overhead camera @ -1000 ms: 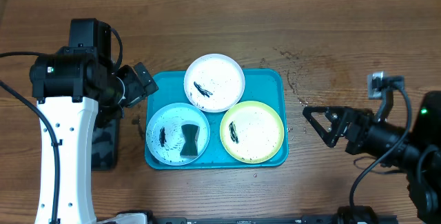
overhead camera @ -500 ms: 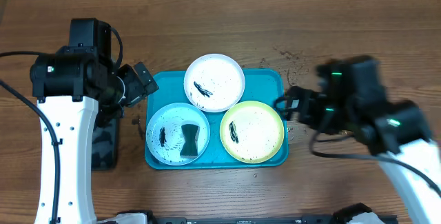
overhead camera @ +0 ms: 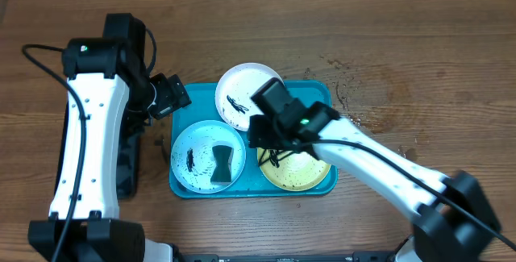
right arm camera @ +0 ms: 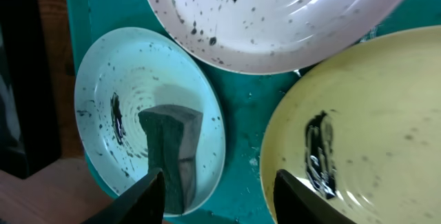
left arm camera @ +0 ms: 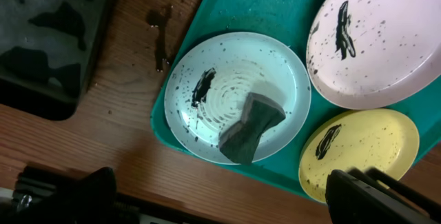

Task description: Clean dirty plates on tray and stack at the side

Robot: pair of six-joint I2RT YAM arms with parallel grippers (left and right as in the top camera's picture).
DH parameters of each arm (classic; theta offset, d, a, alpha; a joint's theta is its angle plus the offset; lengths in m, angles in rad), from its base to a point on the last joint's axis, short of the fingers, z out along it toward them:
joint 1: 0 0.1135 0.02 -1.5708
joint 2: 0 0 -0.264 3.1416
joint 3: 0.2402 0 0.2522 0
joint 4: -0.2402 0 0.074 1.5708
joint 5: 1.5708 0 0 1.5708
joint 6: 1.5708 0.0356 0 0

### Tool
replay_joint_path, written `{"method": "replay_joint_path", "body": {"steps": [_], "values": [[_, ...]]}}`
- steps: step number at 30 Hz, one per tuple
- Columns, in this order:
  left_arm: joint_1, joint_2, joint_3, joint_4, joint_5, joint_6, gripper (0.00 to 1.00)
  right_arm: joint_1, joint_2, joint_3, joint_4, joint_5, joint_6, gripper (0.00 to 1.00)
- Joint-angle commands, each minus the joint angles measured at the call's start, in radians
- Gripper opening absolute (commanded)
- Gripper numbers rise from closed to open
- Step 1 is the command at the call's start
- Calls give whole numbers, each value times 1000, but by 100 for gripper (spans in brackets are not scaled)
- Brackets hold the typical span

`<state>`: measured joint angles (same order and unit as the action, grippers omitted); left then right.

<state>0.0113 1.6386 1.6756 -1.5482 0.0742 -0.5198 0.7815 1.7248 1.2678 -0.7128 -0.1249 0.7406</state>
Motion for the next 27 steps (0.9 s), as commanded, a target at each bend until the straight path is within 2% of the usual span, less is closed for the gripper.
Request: {"method": "replay_joint_path", "body": {"steps": [1, 10, 16, 27], "values": [[2, 40, -7, -5, 4, 26, 97, 25, 61, 1, 69, -10, 14, 52], [2, 56, -7, 6, 1, 26, 98, 50, 114, 1, 95, -2, 7, 37], [2, 56, -7, 3, 0, 27, 99, 88, 140, 1, 101, 66, 8, 38], [1, 56, -7, 0, 1, 27, 99, 90, 210, 1, 96, 60, 15, 38]]}}
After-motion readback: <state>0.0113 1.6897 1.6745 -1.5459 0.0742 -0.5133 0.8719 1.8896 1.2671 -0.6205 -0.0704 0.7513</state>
